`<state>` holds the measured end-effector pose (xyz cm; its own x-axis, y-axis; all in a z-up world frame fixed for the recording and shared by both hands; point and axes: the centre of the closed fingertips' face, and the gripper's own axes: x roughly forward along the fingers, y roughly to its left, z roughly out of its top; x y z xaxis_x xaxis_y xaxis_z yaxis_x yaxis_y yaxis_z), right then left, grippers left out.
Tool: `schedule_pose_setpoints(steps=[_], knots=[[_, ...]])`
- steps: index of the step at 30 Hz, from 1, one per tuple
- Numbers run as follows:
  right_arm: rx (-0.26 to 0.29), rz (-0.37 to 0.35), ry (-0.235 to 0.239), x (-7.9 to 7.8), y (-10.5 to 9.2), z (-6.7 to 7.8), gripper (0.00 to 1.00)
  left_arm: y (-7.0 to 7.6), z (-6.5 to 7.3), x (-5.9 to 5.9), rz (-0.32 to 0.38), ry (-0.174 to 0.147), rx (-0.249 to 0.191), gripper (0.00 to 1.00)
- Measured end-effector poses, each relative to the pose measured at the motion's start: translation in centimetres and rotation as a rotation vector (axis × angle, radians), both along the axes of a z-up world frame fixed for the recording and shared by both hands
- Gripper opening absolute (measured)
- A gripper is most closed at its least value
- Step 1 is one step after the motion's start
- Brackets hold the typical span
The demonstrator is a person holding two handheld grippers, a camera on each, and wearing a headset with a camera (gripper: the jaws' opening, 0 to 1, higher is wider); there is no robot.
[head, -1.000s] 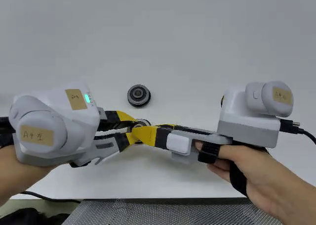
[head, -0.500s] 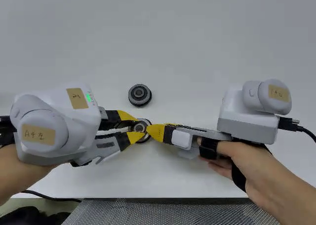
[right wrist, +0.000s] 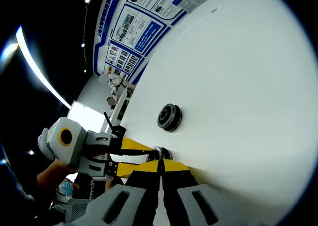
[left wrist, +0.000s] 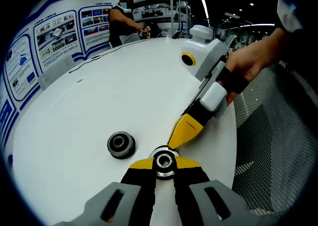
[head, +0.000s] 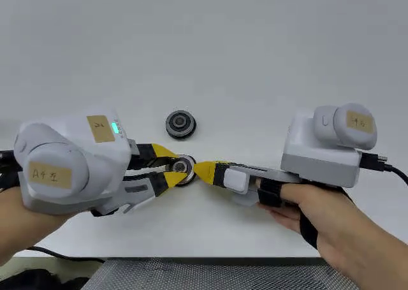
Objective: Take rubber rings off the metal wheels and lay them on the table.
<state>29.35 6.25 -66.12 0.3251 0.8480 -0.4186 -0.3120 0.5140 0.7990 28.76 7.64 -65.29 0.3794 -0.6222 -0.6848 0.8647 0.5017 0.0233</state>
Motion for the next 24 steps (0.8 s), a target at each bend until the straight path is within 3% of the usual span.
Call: schedule_pose_setpoints(steps=[24], knots=[[-0.041,0.027,-0.034,-0.08,0.13,0.50,0.00,-0.09,-0.03,0.05,-0.002,0.001,0.003,0.13]])
